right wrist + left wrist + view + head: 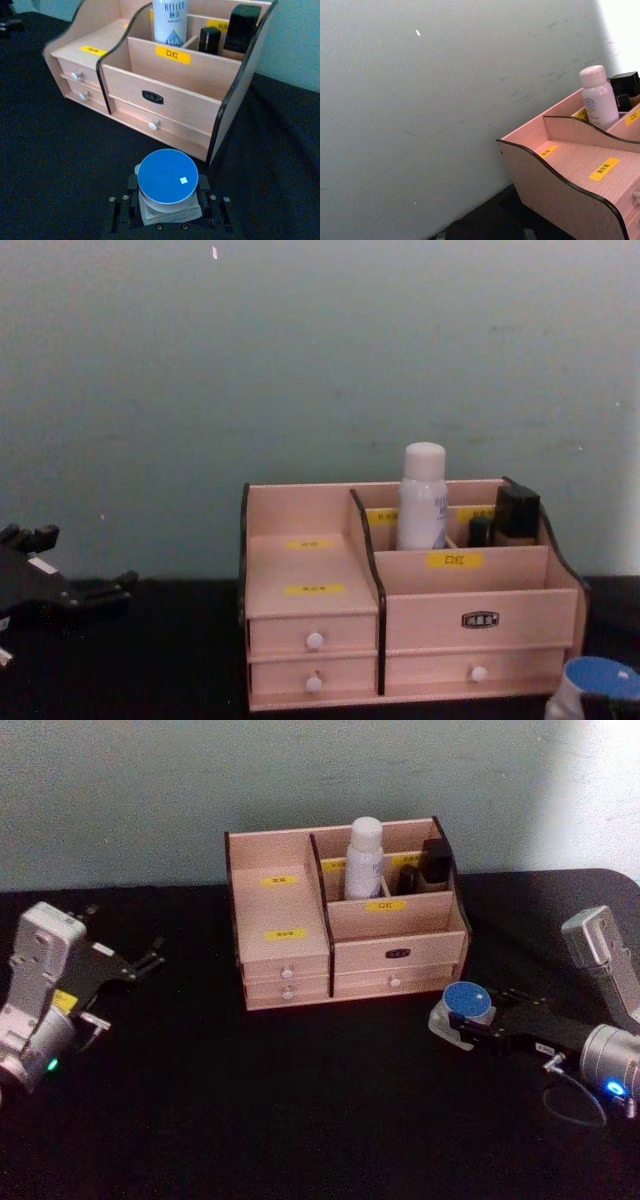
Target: Pick up the facial cleanser and watermelon frost from the table and place them into the tiered storage box.
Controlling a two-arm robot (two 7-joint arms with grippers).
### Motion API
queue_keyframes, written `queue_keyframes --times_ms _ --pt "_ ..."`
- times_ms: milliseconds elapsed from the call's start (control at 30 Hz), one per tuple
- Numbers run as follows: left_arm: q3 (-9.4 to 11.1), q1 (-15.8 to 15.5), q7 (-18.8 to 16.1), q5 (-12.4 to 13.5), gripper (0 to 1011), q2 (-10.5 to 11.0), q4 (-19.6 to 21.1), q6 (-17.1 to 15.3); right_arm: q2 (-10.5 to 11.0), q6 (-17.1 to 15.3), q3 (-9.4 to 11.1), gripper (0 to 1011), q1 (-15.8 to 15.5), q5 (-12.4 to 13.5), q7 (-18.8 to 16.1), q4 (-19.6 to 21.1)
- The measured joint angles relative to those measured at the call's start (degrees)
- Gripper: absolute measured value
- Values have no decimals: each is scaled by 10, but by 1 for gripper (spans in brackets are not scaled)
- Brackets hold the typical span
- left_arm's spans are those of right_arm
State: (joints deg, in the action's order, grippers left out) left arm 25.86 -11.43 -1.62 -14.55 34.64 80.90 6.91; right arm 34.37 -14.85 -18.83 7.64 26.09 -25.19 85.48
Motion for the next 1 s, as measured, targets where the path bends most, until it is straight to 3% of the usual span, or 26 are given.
queue_keyframes --times_ms 433,700,1000 --pt "0 0 0 0 1001 0 0 0 11 -6 -7 706 18 22 -26 29" --pt "0 0 0 0 1001 0 0 0 6 -9 -29 707 55 25 -39 32" --pt "0 0 0 0 1001 0 0 0 -20 -5 -66 707 114 17 -46 14"
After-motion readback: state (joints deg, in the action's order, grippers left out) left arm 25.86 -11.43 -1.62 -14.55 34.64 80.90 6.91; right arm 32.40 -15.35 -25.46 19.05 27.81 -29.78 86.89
